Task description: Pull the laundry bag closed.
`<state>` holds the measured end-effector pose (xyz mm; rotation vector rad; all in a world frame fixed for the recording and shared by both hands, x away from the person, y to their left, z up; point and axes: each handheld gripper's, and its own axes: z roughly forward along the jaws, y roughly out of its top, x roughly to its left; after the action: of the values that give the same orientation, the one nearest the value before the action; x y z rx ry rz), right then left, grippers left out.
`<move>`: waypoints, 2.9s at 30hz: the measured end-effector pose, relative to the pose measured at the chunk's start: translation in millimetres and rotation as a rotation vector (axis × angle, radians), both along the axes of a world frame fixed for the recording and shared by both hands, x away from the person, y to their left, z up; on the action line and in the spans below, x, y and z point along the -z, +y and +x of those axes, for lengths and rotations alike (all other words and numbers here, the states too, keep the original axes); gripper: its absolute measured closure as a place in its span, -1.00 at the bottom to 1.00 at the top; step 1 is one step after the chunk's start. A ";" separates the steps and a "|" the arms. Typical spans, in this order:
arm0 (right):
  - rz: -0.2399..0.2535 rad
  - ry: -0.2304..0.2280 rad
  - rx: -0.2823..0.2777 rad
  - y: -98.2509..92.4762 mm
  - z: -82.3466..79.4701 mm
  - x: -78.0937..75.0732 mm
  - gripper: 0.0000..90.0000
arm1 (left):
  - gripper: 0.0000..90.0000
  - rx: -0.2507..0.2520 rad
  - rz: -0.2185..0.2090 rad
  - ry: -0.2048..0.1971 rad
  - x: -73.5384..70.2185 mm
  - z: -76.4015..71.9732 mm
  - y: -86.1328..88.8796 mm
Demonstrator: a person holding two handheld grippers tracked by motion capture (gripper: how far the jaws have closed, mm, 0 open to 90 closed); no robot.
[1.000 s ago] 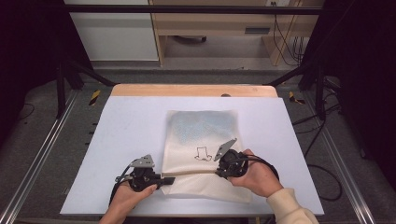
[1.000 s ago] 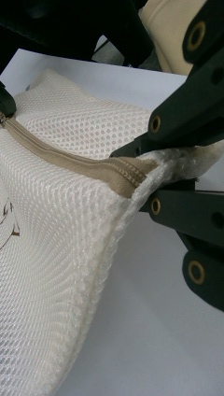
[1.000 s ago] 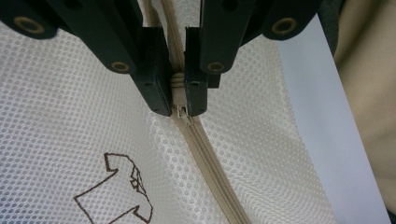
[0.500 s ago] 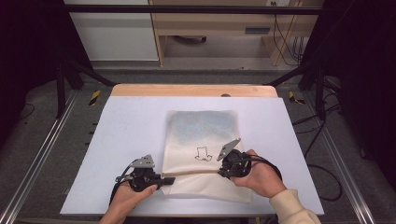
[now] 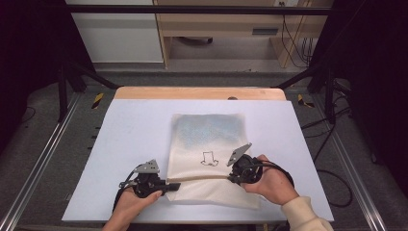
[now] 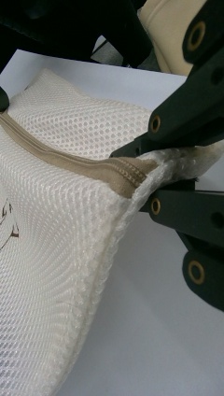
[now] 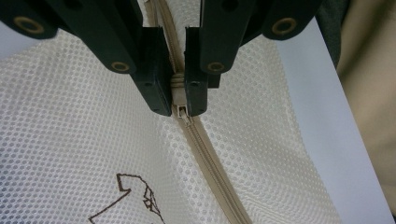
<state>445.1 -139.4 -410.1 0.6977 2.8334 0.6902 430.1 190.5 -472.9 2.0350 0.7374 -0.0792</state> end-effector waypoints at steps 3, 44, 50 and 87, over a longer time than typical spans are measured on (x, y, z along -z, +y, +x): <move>0.004 -0.001 -0.001 -1.4 -0.3 0.1 0.82 | 0.89 0.000 0.001 -0.001 -0.1 -0.1 0.0; -0.009 0.009 0.100 -44.8 -6.5 8.5 0.82 | 0.89 0.000 -0.001 -0.009 -0.6 -0.7 0.1; -0.002 0.013 0.119 -53.3 -7.5 11.1 0.82 | 0.89 -0.002 -0.001 -0.010 -0.8 -0.8 -0.1; 0.021 0.022 0.175 -72.9 -15.6 27.1 0.82 | 0.88 -0.014 0.002 -0.025 -4.5 -2.4 2.2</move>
<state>429.5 -212.3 -437.1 0.9487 2.7451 0.6884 427.7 192.7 -468.4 2.0287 0.7361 -0.0456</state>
